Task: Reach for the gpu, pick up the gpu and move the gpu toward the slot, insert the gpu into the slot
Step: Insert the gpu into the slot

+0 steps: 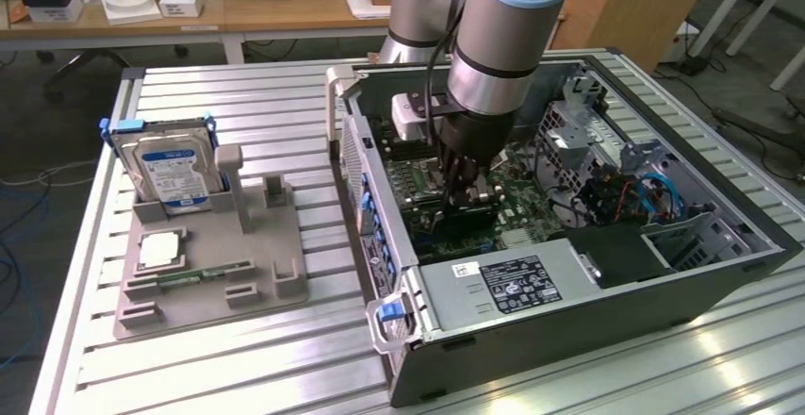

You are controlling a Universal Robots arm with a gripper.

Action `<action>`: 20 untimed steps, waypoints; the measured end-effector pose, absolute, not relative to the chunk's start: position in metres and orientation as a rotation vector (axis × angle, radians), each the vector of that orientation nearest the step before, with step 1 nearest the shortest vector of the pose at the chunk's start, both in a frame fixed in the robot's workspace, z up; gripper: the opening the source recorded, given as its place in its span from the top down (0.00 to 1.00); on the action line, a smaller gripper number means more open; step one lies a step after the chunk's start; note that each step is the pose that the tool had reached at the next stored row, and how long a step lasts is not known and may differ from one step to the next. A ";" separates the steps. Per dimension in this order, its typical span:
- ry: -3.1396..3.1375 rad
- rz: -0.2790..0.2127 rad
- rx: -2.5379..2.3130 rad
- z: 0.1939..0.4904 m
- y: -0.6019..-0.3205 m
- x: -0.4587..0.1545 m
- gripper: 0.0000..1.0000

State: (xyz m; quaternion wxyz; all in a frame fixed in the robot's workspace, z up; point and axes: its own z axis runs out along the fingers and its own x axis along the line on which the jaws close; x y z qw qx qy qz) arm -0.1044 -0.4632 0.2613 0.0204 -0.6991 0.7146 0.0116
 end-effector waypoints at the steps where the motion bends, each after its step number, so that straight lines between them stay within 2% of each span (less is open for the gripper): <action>1: 2.216 0.036 -2.168 0.261 -0.463 -0.104 0.89; 12: 2.216 0.037 -2.168 0.261 -0.463 -0.104 0.89; 14: 2.216 0.037 -2.167 0.261 -0.463 -0.104 0.88; 15: 2.216 0.037 -2.167 0.261 -0.463 -0.104 0.82; 20: 2.216 0.037 -2.168 0.263 -0.463 -0.104 0.82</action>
